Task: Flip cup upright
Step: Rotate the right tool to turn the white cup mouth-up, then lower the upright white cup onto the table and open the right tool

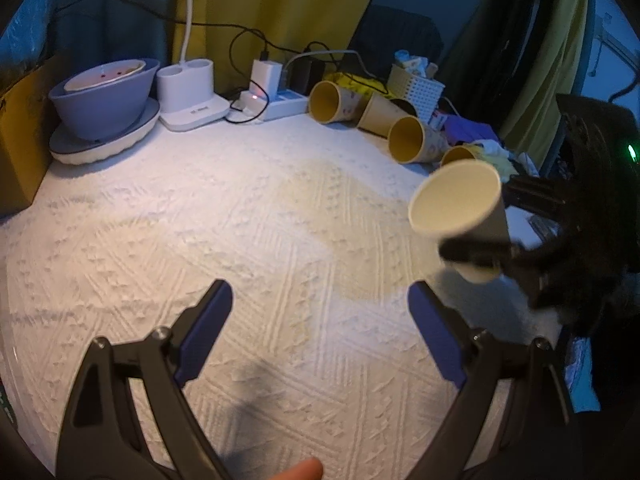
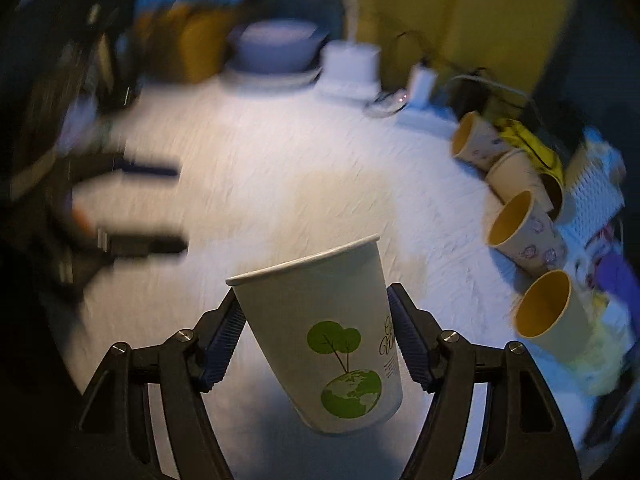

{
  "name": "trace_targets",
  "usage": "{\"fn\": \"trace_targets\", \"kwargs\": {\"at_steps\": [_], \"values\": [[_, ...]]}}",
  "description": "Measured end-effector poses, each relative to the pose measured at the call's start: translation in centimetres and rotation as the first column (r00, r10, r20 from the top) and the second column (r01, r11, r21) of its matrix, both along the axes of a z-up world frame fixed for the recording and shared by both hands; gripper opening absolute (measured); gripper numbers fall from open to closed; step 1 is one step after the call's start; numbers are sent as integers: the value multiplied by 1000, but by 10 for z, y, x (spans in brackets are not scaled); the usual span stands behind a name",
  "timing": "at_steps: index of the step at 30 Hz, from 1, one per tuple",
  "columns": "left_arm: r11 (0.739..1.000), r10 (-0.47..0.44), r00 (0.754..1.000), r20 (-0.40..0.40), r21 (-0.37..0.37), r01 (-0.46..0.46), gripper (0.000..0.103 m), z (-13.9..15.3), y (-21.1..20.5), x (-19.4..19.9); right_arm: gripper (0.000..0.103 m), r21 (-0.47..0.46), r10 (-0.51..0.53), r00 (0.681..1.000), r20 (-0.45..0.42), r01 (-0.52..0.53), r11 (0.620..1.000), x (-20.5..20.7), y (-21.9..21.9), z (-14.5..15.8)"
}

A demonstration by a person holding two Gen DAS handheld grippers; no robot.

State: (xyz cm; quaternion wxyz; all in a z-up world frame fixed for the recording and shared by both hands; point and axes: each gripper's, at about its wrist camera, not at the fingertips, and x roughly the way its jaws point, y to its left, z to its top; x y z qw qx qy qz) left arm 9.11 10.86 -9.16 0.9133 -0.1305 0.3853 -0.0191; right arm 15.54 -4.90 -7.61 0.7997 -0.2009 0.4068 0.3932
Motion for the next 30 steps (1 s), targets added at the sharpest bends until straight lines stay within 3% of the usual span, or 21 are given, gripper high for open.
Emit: {"fn": "trace_targets", "kwargs": {"at_steps": [5, 8, 15, 18, 30], "values": [[1000, 5, 1000, -8, 21, -5, 90, 3, -7, 0, 73, 218, -130, 991, -37, 135, 966, 16, -19, -3], [999, 0, 1000, -9, 34, 0, 91, 5, -15, 2, 74, 296, -156, 987, -46, 162, 941, 14, -30, -7], [997, -24, 1000, -4, 68, 24, 90, 9, -37, 7, 75, 324, -208, 974, -94, 227, 918, 6, -56, -22], [996, -36, 999, -2, 76, 36, 90, 10, -46, 7, 82, 328, -233, 969, -83, 248, 912, 0, -66, -24], [994, -74, 997, 29, 84, 71, 91, 22, -70, -5, 82, 312, -289, 957, -34, 285, 906, -25, -92, -18]]}}
